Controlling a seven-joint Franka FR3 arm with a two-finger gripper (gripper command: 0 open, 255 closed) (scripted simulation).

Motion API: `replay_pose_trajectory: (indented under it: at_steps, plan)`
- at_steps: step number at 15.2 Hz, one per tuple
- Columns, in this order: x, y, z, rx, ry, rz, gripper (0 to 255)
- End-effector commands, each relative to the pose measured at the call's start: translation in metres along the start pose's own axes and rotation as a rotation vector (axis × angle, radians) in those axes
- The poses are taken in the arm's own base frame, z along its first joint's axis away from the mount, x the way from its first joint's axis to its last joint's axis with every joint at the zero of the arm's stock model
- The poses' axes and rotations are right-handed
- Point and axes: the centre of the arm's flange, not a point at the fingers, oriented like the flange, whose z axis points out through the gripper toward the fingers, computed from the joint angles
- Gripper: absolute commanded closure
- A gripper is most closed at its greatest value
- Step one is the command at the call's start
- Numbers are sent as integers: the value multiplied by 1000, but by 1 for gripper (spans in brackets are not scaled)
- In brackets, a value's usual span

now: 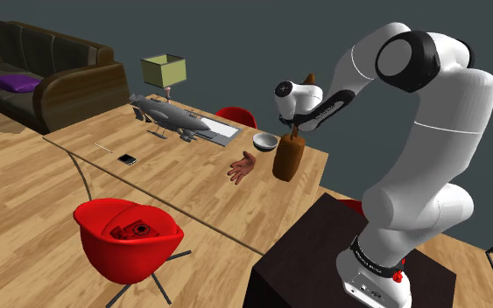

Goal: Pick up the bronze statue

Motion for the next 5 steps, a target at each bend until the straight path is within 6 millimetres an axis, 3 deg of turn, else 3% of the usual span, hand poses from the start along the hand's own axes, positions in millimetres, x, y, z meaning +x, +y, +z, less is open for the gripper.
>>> replay_pose_trajectory:
  at_steps: [1, 5]
  plan:
    - [10, 2, -10, 2, 3, 2, 255]
    - [17, 4, -18, 2, 3, 2, 255]
